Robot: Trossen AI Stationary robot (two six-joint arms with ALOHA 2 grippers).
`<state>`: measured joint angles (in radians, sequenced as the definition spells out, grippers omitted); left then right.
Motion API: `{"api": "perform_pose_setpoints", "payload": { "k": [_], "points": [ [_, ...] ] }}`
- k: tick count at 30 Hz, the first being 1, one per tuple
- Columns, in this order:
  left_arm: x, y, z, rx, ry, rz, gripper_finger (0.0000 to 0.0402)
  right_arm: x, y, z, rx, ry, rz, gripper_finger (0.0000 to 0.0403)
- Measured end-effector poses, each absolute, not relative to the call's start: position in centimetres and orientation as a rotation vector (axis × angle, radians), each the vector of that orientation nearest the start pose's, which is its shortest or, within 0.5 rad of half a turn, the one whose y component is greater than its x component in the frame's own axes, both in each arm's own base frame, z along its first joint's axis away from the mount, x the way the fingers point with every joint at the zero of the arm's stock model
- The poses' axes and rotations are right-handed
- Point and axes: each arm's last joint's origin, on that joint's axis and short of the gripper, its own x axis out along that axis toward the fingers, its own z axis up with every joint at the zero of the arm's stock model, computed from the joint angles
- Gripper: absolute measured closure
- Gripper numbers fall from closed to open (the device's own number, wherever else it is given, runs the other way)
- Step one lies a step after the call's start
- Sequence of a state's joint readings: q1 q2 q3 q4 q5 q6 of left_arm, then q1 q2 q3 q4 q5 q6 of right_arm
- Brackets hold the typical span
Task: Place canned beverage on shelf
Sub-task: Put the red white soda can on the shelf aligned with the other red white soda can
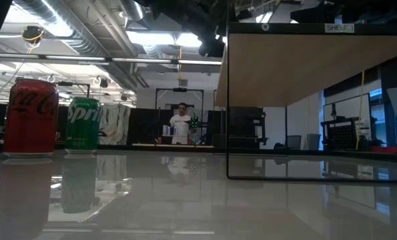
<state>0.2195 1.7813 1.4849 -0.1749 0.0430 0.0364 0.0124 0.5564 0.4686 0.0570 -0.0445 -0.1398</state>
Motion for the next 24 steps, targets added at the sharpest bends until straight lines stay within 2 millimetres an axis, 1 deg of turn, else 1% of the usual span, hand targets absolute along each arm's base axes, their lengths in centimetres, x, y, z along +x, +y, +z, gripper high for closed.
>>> {"api": "perform_pose_setpoints", "payload": {
  "k": [8,15,24],
  "points": [
    [40.3,9.0,30.4,-0.018,0.473,0.207,0.0005,14.2,0.3,27.8,-0.139,0.027,0.059,0.0017],
    [40.3,9.0,30.4,-0.024,0.475,0.210,0.0005,14.2,0.3,27.8,-0.139,0.027,0.059,0.0017],
    [39.3,8.8,31.8,-0.023,0.457,0.207,0.0005,14.2,0.3,27.8,-0.139,0.026,0.059,0.0017]
  ]
}}
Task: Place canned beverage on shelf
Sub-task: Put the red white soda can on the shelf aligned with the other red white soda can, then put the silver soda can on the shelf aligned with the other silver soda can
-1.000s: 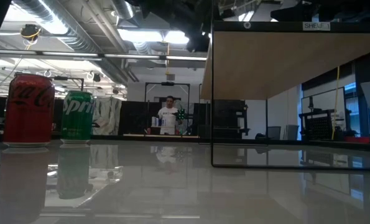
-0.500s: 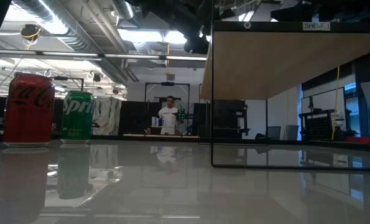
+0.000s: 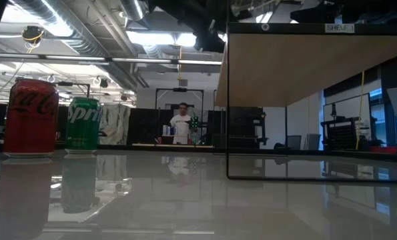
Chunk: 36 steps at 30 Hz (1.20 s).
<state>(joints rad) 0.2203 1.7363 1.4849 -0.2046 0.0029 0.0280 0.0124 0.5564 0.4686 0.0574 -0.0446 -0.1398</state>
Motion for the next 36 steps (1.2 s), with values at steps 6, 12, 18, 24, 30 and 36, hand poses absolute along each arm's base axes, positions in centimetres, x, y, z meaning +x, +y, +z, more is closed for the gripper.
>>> {"api": "perform_pose_setpoints", "payload": {
  "k": [6,12,18,24,30,36],
  "points": [
    [38.5,8.5,33.0,-0.022,0.440,0.204,0.0005,14.2,0.3,27.8,-0.139,0.026,0.059,0.0017],
    [37.0,8.0,34.1,-0.025,0.481,0.199,0.0005,14.2,0.3,27.8,-0.139,0.026,0.060,0.0017],
    [35.1,6.9,36.0,-0.021,0.475,0.180,0.0005,14.2,0.3,27.8,-0.138,0.026,0.060,0.0017],
    [33.9,4.5,37.9,-0.008,0.424,0.109,0.0005,14.2,0.3,27.8,-0.137,0.026,0.059,0.0017],
    [33.7,1.2,38.3,-0.084,0.412,0.035,0.0005,14.2,0.3,27.8,-0.136,0.026,0.059,0.0017],
    [33.7,-2.4,38.3,-0.267,0.424,-0.027,0.0005,14.2,0.3,27.8,-0.136,0.026,0.060,0.0017]
  ]
}}
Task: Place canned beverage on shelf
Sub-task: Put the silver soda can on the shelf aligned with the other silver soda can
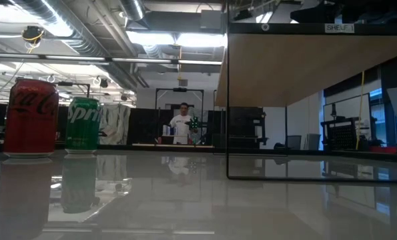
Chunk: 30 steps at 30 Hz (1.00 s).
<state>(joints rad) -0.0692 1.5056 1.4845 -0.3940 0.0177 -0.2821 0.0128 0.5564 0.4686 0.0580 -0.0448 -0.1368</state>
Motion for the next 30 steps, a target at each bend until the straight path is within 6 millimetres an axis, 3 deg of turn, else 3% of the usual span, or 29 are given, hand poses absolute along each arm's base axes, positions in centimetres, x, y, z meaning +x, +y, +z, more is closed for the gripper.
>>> {"api": "perform_pose_setpoints", "payload": {
  "k": [12,21,30],
  "points": [
    [32.7,-9.3,37.8,-0.548,0.503,-0.114,0.0005,14.1,0.3,27.9,-0.136,0.023,0.060,0.0017],
    [30.4,-14.4,37.2,-0.800,0.614,-0.080,0.0005,14.1,0.4,27.9,-0.135,0.020,0.105,0.0017],
    [27.9,-16.9,35.7,-1.123,0.896,0.052,0.0005,14.1,0.4,27.9,-0.135,0.020,0.105,0.0017]
  ]
}}
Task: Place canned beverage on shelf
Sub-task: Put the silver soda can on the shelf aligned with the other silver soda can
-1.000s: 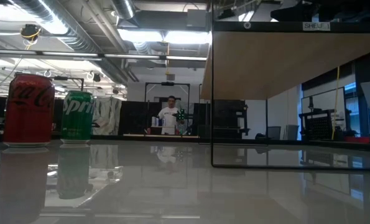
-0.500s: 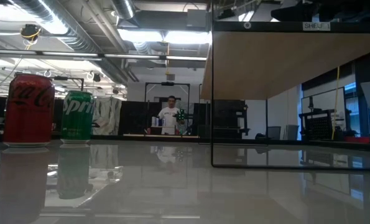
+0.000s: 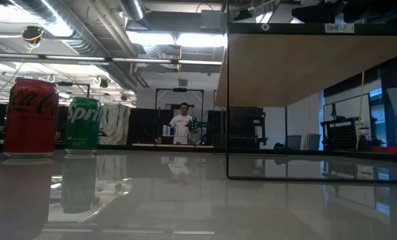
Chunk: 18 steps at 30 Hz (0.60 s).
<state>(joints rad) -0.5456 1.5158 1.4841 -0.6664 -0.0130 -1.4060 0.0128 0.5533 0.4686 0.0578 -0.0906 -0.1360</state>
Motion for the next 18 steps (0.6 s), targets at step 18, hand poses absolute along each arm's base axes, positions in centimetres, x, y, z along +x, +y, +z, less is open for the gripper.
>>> {"api": "perform_pose_setpoints", "payload": {
  "k": [18],
  "points": [
    [24.7,-18.5,32.9,-1.508,1.252,0.618,0.0005,14.1,0.4,27.8,-0.135,0.023,0.106,0.0017]
  ]
}}
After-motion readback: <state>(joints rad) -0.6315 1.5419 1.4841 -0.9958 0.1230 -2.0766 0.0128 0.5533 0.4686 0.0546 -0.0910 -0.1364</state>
